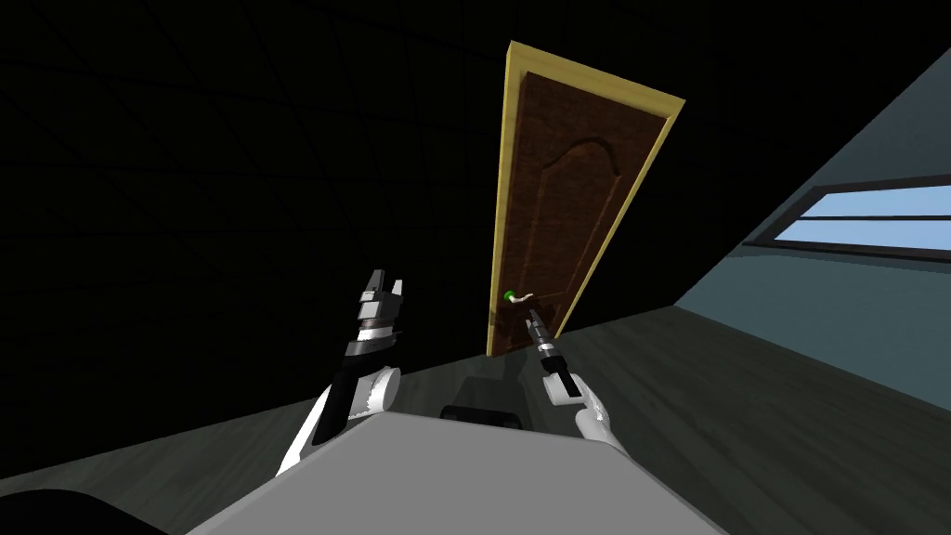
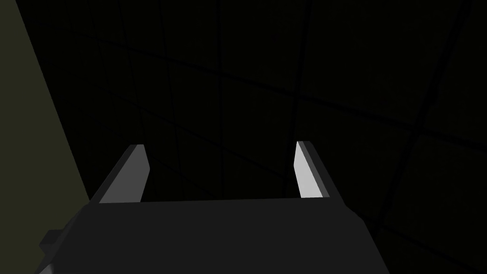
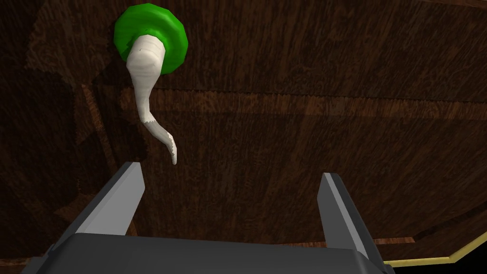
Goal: Pull the door open
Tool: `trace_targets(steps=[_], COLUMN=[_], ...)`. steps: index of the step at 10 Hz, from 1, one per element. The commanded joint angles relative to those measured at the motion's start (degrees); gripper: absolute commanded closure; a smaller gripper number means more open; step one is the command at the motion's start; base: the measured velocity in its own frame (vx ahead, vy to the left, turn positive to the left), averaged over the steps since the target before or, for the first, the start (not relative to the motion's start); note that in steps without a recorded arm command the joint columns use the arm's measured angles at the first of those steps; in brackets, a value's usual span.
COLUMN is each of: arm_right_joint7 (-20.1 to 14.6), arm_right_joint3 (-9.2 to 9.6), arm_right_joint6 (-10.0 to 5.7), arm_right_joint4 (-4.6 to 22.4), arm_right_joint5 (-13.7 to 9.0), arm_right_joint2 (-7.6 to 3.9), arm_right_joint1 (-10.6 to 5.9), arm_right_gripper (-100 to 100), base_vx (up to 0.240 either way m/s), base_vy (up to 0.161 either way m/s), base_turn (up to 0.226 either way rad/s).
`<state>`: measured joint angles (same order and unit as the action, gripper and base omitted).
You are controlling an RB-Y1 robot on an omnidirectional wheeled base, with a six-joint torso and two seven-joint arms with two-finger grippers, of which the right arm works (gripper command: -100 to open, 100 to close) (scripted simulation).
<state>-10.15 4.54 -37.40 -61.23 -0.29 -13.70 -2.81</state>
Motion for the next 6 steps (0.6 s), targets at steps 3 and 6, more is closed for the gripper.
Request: trace_targets(steps=[3, 6], arm_right_joint7=[-0.4, -0.8], arm_right_joint3=[0.44, 1.01], arm_right_joint6=[-0.87, -1.74], arm_right_joint4=[4.8, 9.0], arm_right_joint5=[-0.3, -0.6], arm_right_joint2=[-0.81, -1.73], arm_right_joint1=[-1.88, -3.91], arm_right_gripper=[-100, -100], base_vx=[0.021, 0.020], base_vy=[-0.058, -0.052], base_turn=[0.091, 0.102])
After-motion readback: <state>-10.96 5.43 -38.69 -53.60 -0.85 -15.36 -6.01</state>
